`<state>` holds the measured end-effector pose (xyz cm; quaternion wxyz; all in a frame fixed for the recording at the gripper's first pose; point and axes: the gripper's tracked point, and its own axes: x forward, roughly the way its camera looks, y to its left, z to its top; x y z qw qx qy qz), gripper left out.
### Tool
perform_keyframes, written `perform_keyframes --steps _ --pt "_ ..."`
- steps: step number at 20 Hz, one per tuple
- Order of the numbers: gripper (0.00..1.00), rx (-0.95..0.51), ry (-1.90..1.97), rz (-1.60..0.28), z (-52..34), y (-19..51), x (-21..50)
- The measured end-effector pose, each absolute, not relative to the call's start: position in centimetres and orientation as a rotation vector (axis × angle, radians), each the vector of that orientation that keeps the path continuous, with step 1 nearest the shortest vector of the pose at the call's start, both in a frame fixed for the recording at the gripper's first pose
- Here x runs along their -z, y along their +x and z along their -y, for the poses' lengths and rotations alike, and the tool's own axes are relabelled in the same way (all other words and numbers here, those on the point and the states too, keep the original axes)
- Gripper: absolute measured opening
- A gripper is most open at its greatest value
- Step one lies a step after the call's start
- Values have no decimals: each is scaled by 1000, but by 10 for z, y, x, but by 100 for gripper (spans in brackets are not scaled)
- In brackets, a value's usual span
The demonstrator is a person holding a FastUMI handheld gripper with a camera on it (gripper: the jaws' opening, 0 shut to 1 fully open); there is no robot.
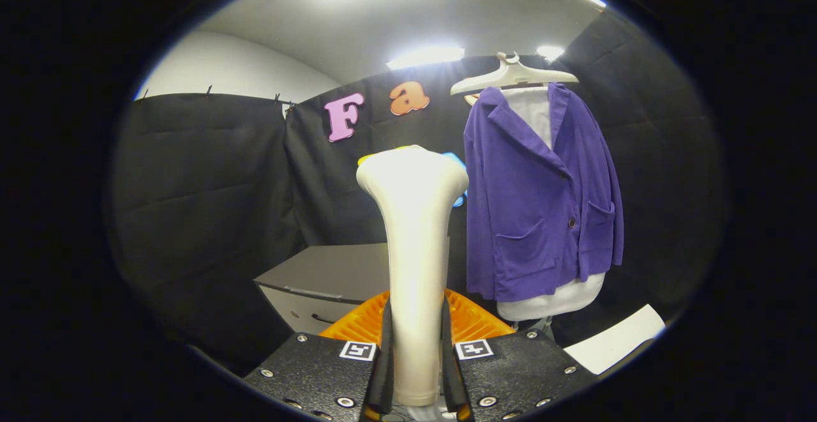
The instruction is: Iron the clothes twice with a garment steamer, once on the left side and once on the right side.
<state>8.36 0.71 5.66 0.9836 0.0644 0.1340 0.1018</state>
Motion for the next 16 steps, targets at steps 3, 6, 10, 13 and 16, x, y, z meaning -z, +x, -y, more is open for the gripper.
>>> perform_keyframes --steps 3,6,10,13,16 --pt "31 -185 116 -221 3 98 -86" --pt "31 -170 109 -183 14 135 -112" --pt "31 -131 93 -138 33 178 -143" --pt "31 -100 94 -107 47 213 -162" --pt "31 -51 91 -95 69 244 -171"
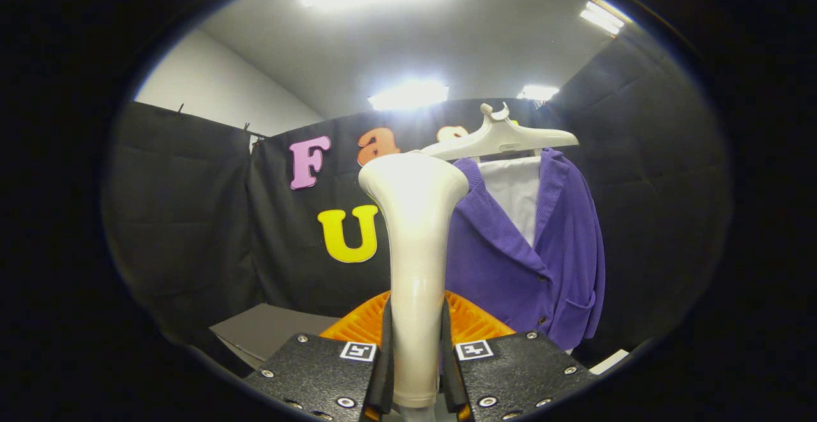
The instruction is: Iron the clothes twice with a garment steamer, once on the left side and once on the right side.
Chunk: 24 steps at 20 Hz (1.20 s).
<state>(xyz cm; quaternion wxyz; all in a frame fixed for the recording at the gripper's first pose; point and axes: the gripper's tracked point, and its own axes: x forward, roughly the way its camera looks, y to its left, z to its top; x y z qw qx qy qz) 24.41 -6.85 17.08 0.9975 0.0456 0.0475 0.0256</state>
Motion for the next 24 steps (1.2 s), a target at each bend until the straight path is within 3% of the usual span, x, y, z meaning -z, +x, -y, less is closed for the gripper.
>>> perform_keyframes --steps 11,24 --pt "31 103 101 -142 127 326 -144" --pt "32 117 105 -357 136 315 -42"
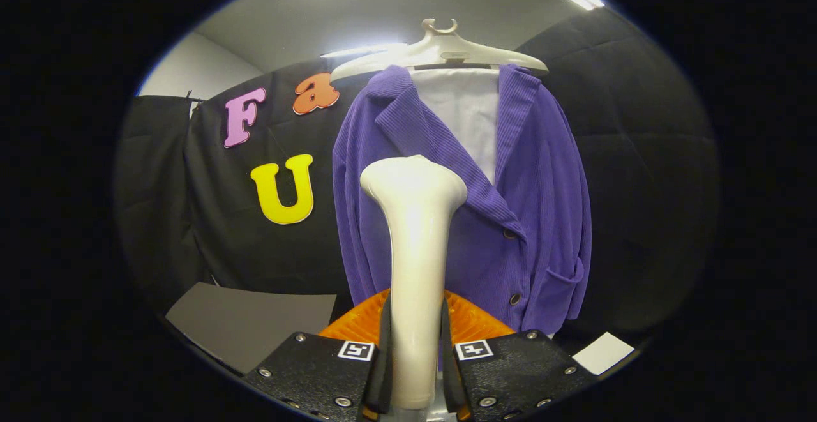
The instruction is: Iron the clothes twice with a garment steamer, once on the left side and once on the right side.
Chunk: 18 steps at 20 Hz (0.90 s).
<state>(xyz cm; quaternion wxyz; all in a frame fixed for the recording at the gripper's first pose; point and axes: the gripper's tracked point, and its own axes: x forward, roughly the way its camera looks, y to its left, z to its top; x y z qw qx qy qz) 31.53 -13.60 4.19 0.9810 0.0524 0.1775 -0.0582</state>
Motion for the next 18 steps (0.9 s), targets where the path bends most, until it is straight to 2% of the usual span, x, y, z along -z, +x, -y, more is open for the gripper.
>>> perform_keyframes --steps 18 --pt "32 133 177 -673 142 238 138"
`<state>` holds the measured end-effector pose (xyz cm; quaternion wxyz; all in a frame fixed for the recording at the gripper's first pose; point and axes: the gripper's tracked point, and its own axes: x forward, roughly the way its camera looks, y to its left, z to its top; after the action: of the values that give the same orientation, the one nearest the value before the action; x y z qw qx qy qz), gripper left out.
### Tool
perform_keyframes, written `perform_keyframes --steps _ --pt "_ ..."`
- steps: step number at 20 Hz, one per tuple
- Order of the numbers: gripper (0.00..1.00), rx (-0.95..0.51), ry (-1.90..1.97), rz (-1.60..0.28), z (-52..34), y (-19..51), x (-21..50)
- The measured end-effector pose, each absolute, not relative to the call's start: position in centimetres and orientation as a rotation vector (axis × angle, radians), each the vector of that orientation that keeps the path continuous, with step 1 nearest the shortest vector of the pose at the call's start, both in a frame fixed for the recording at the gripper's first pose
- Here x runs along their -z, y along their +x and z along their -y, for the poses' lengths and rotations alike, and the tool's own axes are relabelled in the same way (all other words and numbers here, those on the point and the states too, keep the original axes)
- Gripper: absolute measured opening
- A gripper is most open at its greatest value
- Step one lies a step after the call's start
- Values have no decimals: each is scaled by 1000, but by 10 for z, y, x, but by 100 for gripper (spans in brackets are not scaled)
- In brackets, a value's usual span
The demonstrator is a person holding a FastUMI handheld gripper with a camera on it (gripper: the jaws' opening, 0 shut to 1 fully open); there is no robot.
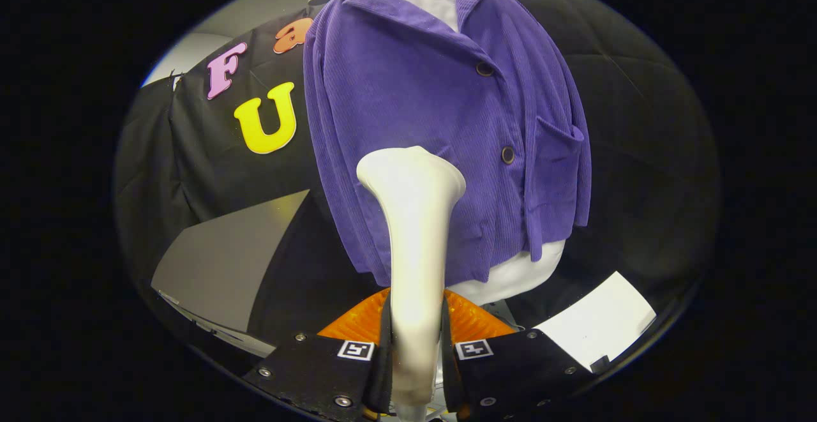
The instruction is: Iron the clothes twice with a garment steamer, once on the left side and once on the right side.
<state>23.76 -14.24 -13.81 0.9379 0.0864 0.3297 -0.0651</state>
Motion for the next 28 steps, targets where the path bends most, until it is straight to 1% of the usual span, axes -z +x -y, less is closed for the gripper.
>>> perform_keyframes --steps 9,12,15,19,24,28 --pt "32 175 204 -839 145 191 233" --pt "32 192 204 -894 146 171 257" --pt "32 199 229 -885 146 159 263" --pt "32 222 285 -721 141 160 218" --pt "32 216 251 -499 142 164 122" --pt "32 182 219 -358 144 167 48"
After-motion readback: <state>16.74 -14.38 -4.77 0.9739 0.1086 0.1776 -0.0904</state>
